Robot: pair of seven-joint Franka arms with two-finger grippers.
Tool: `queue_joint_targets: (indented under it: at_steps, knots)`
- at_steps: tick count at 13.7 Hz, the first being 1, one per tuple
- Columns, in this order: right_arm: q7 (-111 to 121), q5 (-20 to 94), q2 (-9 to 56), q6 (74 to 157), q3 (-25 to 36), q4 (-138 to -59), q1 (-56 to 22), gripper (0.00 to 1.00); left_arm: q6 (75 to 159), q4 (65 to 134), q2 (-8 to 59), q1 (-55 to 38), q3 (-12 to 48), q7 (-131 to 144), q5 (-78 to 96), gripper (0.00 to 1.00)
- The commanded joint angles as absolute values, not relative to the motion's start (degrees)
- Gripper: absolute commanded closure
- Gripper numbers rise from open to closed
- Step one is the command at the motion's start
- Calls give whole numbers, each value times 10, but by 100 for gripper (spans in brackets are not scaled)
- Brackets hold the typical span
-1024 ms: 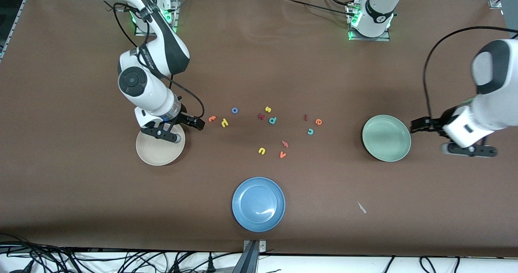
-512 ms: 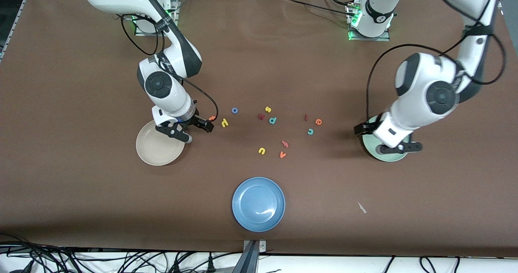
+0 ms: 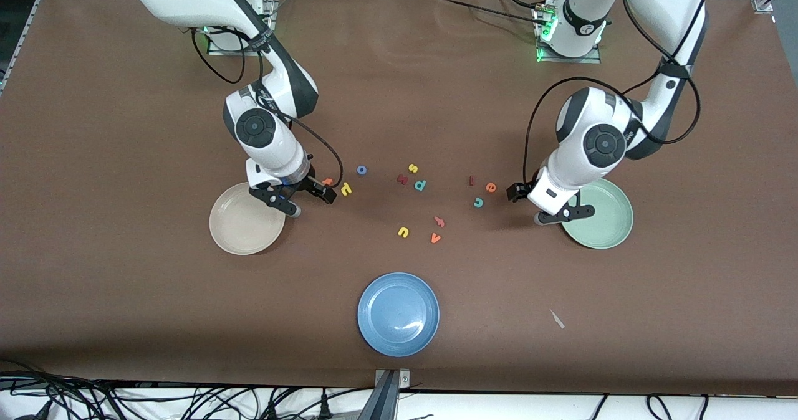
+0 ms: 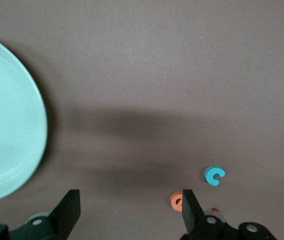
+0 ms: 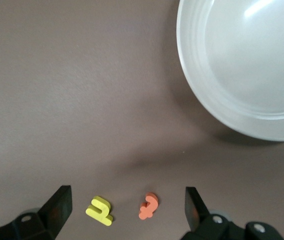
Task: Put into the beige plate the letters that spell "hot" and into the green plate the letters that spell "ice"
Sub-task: 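Move the right gripper toward the letters while the left gripper follows, then grasp an orange letter with each gripper from the scattered letters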
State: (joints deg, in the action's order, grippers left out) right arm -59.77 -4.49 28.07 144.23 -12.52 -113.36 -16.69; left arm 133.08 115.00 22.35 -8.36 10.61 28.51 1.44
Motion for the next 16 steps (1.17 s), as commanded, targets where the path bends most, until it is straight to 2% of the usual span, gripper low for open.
queue_joint_targets:
  at_steps: [1,8,11,13,16]
  knots:
    - [-641,-57,278,1491,-129,-1179,-172,0,1364,1158,246,-108,106,327,27,22]
    - [-688,-59,305,1521,-128,-1194,-194,0,1394,1156,293,-147,106,386,25,34]
    - [-688,-59,308,1525,-128,-1198,-195,1,1396,1156,304,-156,106,403,25,43]
    - [-688,-59,307,1525,-128,-1201,-194,5,1397,1153,310,-158,106,417,23,43]
    - [-687,-62,309,1532,-127,-1202,-194,17,1416,1154,320,-159,106,430,22,43]
